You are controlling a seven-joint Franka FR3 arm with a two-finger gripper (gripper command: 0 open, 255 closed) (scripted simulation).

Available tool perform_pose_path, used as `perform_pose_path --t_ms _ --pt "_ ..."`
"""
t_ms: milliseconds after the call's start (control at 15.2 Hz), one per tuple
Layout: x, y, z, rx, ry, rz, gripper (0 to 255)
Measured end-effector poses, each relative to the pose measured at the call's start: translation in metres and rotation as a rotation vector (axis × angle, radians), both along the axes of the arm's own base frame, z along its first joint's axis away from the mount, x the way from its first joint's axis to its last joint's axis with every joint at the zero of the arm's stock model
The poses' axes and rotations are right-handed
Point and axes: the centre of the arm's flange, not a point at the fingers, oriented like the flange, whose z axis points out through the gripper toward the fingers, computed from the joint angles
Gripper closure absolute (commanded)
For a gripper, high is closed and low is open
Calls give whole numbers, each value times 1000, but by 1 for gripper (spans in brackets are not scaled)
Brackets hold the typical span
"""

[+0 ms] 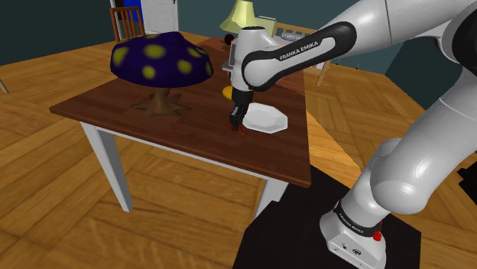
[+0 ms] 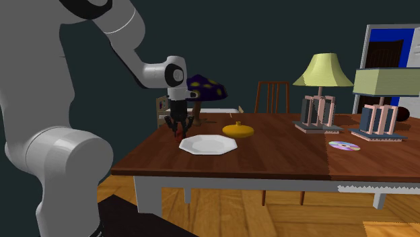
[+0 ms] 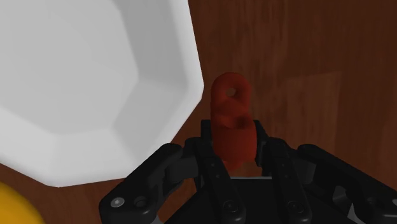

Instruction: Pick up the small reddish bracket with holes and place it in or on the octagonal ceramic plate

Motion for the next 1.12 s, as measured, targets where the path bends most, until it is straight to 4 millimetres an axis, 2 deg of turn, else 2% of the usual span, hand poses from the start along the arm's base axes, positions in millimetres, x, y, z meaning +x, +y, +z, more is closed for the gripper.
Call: perform_pose_path --t_ms 396,1122 --pt "-1 -1 0 -1 6 -1 255" --pt "-2 -1 55 -1 9 0 255"
